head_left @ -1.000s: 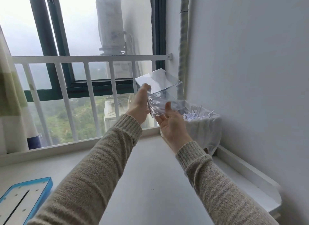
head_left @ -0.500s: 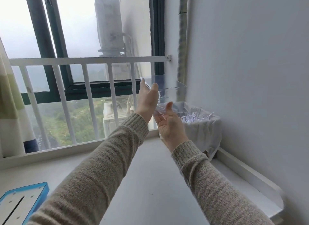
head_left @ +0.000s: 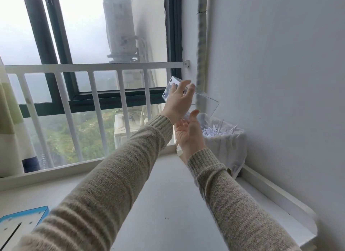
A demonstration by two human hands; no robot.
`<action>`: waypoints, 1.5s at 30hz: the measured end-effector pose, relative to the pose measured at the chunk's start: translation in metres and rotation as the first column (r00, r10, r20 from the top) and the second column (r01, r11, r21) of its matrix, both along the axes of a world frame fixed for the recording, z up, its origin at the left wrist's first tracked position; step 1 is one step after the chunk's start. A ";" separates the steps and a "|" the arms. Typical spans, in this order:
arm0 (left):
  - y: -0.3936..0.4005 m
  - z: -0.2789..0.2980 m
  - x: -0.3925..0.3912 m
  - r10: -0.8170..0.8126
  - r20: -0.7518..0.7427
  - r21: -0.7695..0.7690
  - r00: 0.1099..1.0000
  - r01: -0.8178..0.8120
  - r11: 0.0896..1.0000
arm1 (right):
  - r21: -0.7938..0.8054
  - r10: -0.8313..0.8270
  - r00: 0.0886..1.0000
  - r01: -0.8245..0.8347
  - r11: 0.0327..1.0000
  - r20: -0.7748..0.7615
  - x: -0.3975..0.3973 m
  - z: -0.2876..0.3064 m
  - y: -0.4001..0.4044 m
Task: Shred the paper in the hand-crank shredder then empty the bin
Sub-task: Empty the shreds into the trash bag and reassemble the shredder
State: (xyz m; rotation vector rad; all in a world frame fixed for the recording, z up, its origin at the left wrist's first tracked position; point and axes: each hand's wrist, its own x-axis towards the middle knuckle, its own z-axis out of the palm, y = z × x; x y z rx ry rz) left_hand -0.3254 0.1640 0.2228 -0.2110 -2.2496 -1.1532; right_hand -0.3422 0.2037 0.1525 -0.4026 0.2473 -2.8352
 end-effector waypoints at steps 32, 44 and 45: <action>0.013 0.006 0.016 0.026 -0.133 0.019 0.991 -0.024 1.000 | -0.036 0.143 0.990 -0.143 0.989 -0.012 -0.002 0.004 0.009; -0.007 -0.034 0.042 0.046 -0.290 0.420 0.956 0.084 0.904 | 0.176 0.183 0.981 -0.170 0.969 -0.058 0.018 0.000 0.018; -0.008 -0.037 0.044 0.049 -0.290 0.444 0.956 0.089 0.892 | 0.185 0.190 0.980 -0.175 0.967 -0.067 0.018 -0.001 0.018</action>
